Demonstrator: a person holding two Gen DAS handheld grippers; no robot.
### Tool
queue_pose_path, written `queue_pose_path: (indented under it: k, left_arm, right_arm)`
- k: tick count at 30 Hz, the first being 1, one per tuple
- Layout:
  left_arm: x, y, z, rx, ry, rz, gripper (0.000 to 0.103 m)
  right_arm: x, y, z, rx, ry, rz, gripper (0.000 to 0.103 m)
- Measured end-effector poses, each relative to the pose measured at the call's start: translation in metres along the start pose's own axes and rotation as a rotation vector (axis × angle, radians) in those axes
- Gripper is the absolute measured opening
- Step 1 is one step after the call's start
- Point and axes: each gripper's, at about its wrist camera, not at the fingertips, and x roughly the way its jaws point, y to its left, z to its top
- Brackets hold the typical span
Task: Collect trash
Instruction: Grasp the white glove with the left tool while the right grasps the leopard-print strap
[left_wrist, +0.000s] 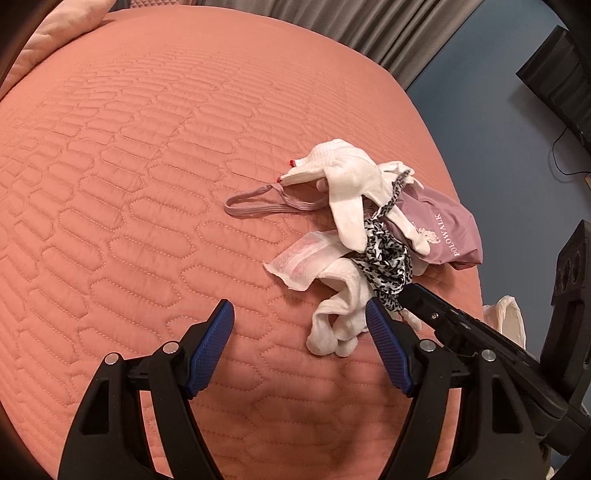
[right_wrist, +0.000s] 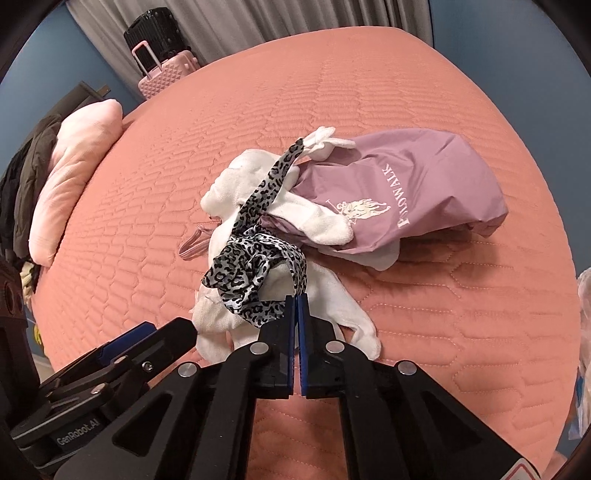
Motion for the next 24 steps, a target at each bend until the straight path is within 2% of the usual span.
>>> queue_pose_path:
  k: [1, 7, 13, 21, 24]
  left_arm:
    - [0.003, -0.004, -0.001, 0.008, 0.001, 0.002, 0.069]
    - [0.023, -0.019, 0.000, 0.039, 0.033, 0.003, 0.048]
    - [0.024, -0.026, -0.001, 0.058, 0.041, -0.010, 0.013]
    - [-0.002, -0.050, -0.014, 0.106, 0.004, -0.028, 0.011]
    - [-0.016, -0.061, -0.018, 0.129, -0.019, -0.039, 0.011]
  right_arm:
    - [-0.004, -0.002, -0.001, 0.005, -0.007, -0.001, 0.001]
    - [-0.028, -0.020, -0.005, 0.045, -0.040, 0.004, 0.001]
    - [-0.050, -0.030, -0.010, 0.071, -0.070, 0.019, 0.001]
    - [-0.089, -0.039, -0.012, 0.088, -0.142, 0.031, 0.001]
    - [-0.096, -0.045, -0.013, 0.088, -0.144, 0.033, 0.001]
